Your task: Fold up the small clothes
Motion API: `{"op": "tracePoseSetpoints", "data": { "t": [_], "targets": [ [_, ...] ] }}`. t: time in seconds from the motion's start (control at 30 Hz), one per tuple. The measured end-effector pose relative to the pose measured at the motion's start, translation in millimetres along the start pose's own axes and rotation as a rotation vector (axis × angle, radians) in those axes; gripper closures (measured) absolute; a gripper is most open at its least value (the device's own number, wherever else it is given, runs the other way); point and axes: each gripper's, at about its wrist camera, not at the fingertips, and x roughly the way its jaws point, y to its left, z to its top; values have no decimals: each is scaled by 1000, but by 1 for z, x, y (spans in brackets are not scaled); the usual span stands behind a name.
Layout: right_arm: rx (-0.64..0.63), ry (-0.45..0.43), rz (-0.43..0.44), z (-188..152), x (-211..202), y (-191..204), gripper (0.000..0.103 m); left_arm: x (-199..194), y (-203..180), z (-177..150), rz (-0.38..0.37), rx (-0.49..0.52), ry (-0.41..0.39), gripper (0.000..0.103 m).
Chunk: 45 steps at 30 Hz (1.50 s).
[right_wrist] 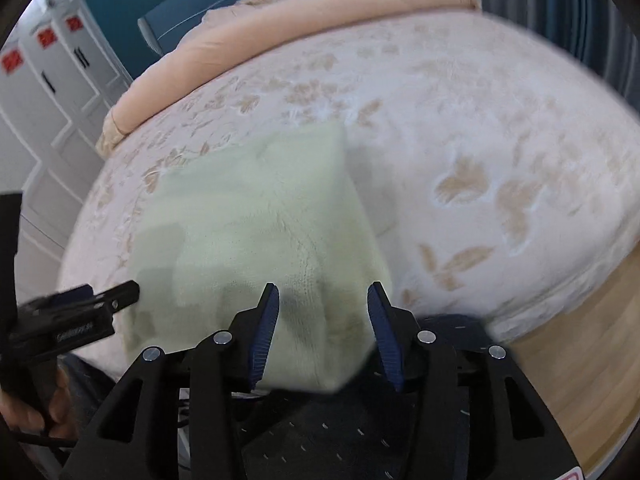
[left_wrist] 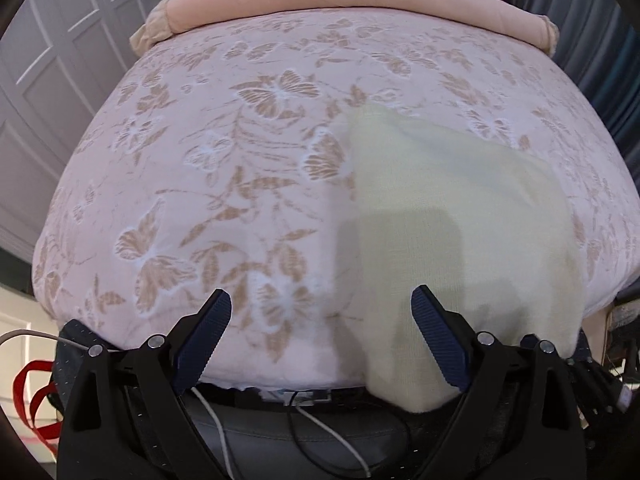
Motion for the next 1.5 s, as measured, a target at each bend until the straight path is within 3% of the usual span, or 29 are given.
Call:
{"op": "tracePoseSetpoints", "data": {
  "t": [0.07,0.13,0.17,0.27,0.33,0.4,0.47,0.6,0.67,0.73,0.87,0.93,1.03,1.13,1.2,1.37,1.5],
  "targets": [
    [24,36,42,0,16,-4,56,5,-14,-3,-15,42,18,14],
    [15,37,59,4,23,-1,84,10,-25,-6,-19,71,31,14],
    [1,7,53,7,17,3,88,13,-29,-8,-13,87,37,14],
    [-72,-124,38,11,-18,25,91,16,-38,-11,13,112,24,14],
    [-87,-166,30,15,-30,27,91,15,-39,-9,12,110,25,14],
    [-87,-109,-12,16,-10,20,91,17,-40,-7,8,98,27,14],
    [-56,28,-44,10,32,3,90,17,-43,-6,15,102,22,14],
    [-13,14,-14,19,19,1,80,17,-48,-4,29,109,21,14],
    [-16,-31,-38,23,1,4,66,17,-49,-4,34,110,23,14],
    [-24,-65,-49,26,-10,6,41,17,-49,-4,37,114,23,14],
    [-9,7,-31,23,5,-6,39,12,-48,-2,40,103,15,14],
    [13,68,1,18,19,-14,32,11,-45,0,26,80,12,14],
    [44,89,37,13,33,-19,22,18,-49,1,10,84,37,14],
    [83,114,82,14,45,-23,16,20,-50,1,-7,72,51,14],
    [139,152,157,18,58,-30,13,17,-46,5,-59,59,51,14],
    [147,198,210,23,73,-24,13,20,-34,17,-144,-20,47,11],
    [150,203,203,27,80,-15,12,43,-27,25,-174,-57,117,10]
  ]
}}
